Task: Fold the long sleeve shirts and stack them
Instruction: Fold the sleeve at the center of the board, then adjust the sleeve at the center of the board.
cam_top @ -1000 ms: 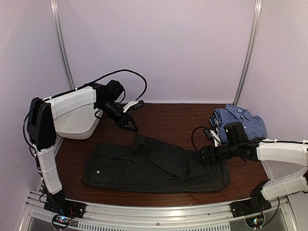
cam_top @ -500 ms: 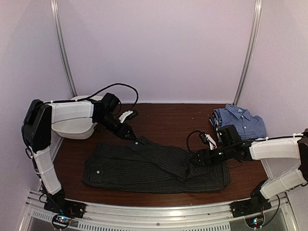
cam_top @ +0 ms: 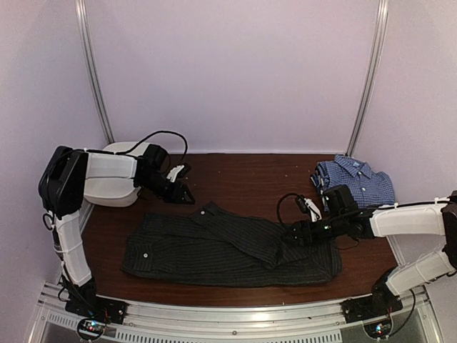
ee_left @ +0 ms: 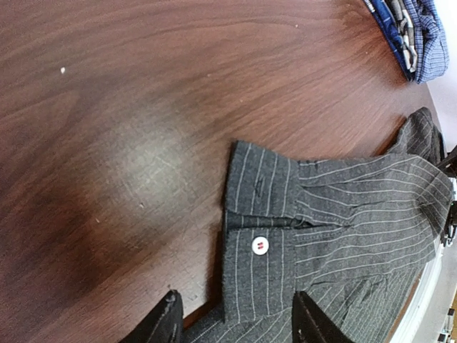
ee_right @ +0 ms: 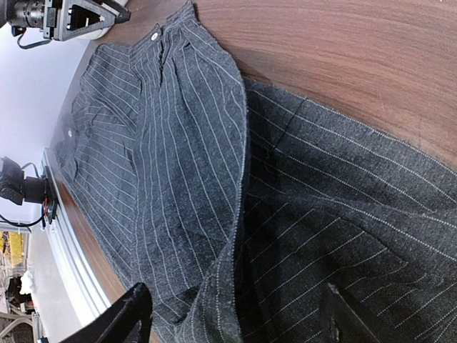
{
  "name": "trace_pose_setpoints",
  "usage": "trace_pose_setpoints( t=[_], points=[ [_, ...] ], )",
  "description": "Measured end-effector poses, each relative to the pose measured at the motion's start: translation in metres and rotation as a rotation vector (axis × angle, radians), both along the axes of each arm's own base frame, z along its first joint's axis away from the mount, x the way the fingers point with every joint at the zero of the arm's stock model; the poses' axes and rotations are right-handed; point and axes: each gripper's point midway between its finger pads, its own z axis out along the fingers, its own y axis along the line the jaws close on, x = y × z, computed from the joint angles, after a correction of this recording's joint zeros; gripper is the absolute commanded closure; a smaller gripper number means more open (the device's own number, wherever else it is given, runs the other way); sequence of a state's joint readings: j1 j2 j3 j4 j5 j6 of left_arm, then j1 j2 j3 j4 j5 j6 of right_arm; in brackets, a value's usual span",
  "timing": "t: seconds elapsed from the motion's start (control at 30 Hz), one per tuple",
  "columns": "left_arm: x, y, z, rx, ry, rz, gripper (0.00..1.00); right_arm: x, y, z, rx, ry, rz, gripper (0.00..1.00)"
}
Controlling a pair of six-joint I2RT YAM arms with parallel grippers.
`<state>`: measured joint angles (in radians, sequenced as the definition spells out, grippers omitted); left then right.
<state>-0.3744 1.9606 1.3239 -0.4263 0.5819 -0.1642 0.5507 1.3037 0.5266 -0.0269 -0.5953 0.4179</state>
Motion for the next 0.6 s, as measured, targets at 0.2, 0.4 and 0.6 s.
trace_pose_setpoints(
  t=[0.2, 0.4, 0.6],
  points=[
    [-0.003, 0.001, -0.024, 0.018, 0.061, 0.015, 0.47, 0.001, 0.000, -0.001, -0.002, 0.000, -0.002, 0.19],
    [-0.005, 0.001, -0.032, 0.019, 0.086, 0.022, 0.49, 0.001, -0.001, -0.001, -0.007, -0.002, -0.007, 0.19],
    [-0.012, -0.005, -0.041, 0.009, 0.117, 0.008, 0.59, 0.002, -0.001, -0.002, -0.009, -0.003, -0.009, 0.19]
  ],
)
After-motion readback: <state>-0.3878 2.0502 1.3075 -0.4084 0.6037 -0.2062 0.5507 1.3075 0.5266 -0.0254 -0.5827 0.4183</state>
